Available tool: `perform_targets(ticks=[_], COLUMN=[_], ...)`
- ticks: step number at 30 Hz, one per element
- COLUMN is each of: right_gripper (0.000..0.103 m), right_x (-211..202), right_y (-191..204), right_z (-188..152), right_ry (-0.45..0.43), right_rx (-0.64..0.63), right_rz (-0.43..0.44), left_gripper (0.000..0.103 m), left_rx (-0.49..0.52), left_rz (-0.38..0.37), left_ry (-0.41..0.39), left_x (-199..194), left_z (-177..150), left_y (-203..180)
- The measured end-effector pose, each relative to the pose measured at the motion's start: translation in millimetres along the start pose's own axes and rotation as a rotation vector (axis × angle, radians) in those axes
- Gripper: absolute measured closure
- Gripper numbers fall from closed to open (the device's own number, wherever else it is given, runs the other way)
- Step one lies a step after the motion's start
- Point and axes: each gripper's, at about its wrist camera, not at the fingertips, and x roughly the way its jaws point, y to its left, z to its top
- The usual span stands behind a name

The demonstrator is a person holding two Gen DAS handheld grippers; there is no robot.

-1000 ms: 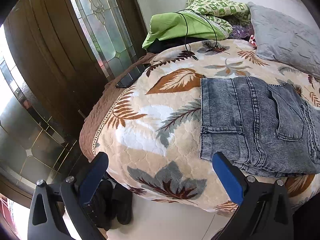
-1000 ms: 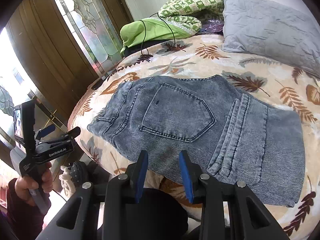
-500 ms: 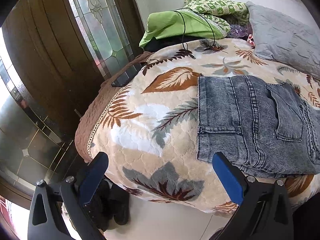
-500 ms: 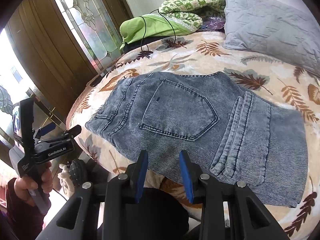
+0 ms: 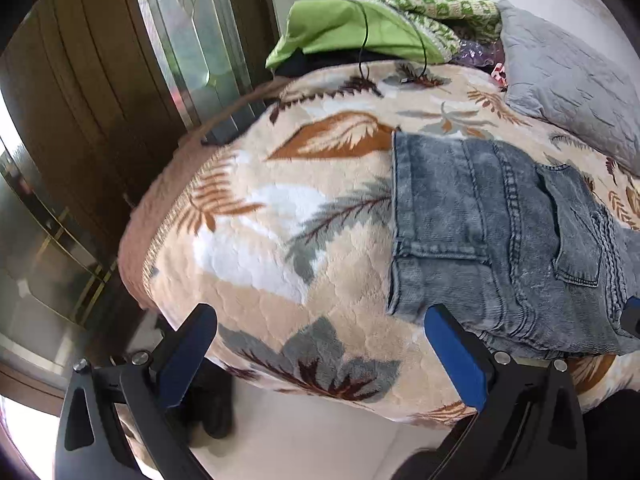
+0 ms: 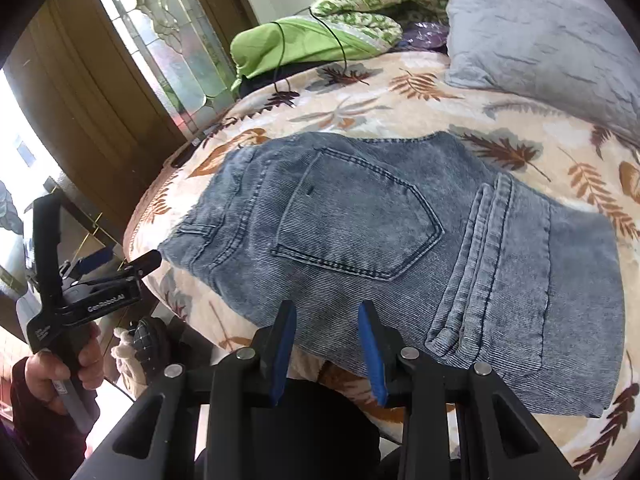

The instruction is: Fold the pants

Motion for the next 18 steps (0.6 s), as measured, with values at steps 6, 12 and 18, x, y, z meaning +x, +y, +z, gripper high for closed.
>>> perform_targets(ticks=[6,12,18], right_gripper=[0.067,0.067,0.067], right_x=[10,17,17], right_y=[2,9,11], right_z=[0,-1,1], right_ry=[0.019,0.032,0.03], right_rx=[-0.001,-0.016,-0.017], right_rz=[-0.005,-0.01,-0.018], left_gripper=[0.0,0.0,0.0], left_rx=[-0.067,-0.118,-0.232], left_rz=[-0.12,-0.283,-0.473], left_ry=[0.08,0.122,0.181], left_x=[16,23,37], left_z=[-8,-12,-9], left_y=[5,-4,-7])
